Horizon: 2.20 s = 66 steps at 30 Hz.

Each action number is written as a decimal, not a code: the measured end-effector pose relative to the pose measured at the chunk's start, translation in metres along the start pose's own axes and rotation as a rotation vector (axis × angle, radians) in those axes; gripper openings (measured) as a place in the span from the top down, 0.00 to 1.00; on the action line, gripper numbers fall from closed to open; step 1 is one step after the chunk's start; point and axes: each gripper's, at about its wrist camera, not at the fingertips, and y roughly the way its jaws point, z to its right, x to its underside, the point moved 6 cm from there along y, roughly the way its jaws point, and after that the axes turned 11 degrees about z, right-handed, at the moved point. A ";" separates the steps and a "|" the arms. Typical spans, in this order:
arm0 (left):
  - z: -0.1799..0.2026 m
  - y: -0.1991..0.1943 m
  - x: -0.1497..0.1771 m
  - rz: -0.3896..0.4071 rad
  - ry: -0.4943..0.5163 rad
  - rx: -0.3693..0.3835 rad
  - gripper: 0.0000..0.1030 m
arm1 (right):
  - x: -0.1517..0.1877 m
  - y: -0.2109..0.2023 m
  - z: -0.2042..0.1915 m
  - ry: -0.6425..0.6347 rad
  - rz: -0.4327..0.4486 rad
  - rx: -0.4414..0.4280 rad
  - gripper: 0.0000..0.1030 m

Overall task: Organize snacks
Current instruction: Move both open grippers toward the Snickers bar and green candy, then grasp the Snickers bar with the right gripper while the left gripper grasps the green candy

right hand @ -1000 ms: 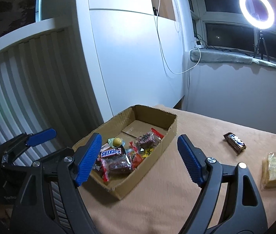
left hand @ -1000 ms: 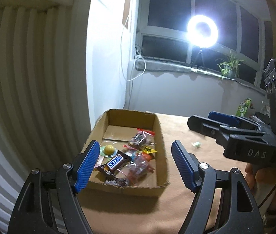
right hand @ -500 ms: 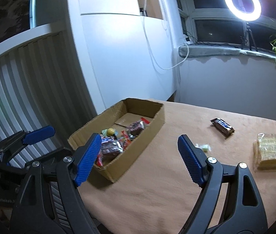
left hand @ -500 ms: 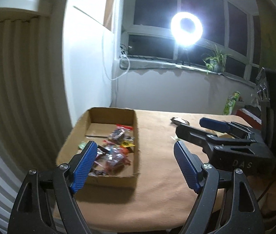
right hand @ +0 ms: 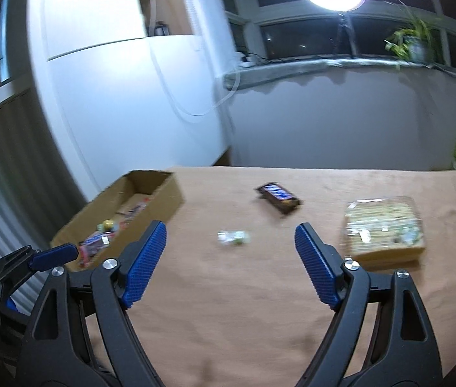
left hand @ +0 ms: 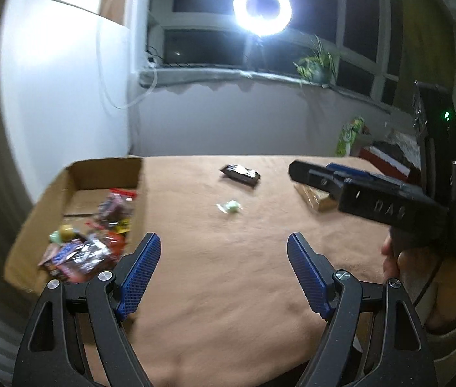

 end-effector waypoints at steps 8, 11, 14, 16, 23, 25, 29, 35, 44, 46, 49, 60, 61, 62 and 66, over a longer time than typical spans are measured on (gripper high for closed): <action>0.014 0.077 0.008 -0.110 -0.048 0.046 0.22 | -0.004 0.039 0.042 -0.032 -0.057 0.026 0.11; 0.011 0.109 0.013 -0.150 -0.089 0.035 0.22 | -0.005 0.062 0.049 -0.057 -0.102 0.012 0.11; 0.005 0.131 0.013 -0.159 -0.128 0.012 0.22 | -0.010 0.094 0.052 -0.126 -0.172 -0.008 0.11; -0.002 0.146 0.015 -0.170 -0.149 -0.027 0.22 | -0.015 0.116 0.051 -0.189 -0.218 -0.021 0.11; -0.013 0.183 0.026 -0.260 -0.215 -0.084 0.24 | -0.009 0.192 0.048 -0.365 -0.420 -0.079 0.12; -0.010 0.186 0.028 -0.274 -0.209 -0.078 0.24 | -0.002 0.206 0.049 -0.373 -0.451 -0.089 0.18; -0.006 0.186 0.031 -0.285 -0.175 -0.076 0.43 | 0.006 0.215 0.049 -0.370 -0.473 -0.098 0.27; -0.001 0.187 0.032 -0.290 -0.119 -0.098 0.53 | 0.021 0.215 0.047 -0.364 -0.502 -0.121 0.62; -0.017 0.178 0.032 -0.259 -0.209 -0.112 0.83 | 0.026 0.193 0.047 -0.301 -0.421 -0.152 0.72; -0.021 0.178 0.033 -0.255 -0.237 -0.105 0.85 | 0.023 0.185 0.047 -0.285 -0.390 -0.166 0.72; -0.018 0.175 0.034 -0.253 -0.234 -0.112 0.87 | 0.018 0.178 0.049 -0.258 -0.356 -0.186 0.72; -0.025 0.175 0.033 -0.231 -0.244 -0.116 0.95 | 0.001 0.171 0.063 -0.177 -0.250 -0.222 0.72; -0.026 0.174 0.033 -0.227 -0.253 -0.110 0.96 | 0.000 0.171 0.062 -0.174 -0.243 -0.223 0.72; -0.027 0.173 0.032 -0.223 -0.260 -0.103 0.97 | -0.001 0.169 0.062 -0.171 -0.236 -0.224 0.72; -0.025 0.174 0.032 -0.246 -0.249 -0.089 0.98 | 0.000 0.170 0.061 -0.163 -0.238 -0.227 0.72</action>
